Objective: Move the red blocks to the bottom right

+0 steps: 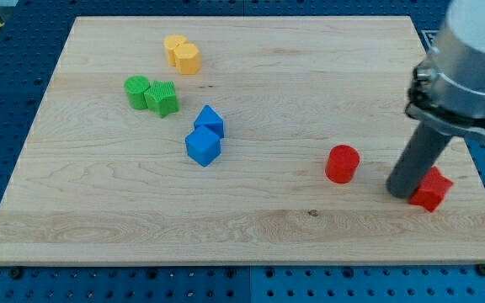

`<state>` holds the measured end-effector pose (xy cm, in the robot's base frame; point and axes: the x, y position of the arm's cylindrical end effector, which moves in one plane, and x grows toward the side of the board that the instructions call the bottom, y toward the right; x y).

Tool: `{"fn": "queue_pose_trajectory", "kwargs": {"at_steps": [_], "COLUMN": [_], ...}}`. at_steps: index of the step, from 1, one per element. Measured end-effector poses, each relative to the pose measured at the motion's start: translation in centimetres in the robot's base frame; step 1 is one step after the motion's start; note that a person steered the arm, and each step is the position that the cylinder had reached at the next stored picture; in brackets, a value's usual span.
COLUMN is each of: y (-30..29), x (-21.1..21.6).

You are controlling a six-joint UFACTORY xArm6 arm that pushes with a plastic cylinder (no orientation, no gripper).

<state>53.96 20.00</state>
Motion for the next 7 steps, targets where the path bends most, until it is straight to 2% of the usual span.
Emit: {"fn": "queue_pose_trajectory", "kwargs": {"at_steps": [1,3,4,5,6,7], "y": [1.2,1.0,-1.9,-8.3,-11.6,-11.6], "x": [0.0,3.4,3.6,3.6,1.5,-0.6]}}
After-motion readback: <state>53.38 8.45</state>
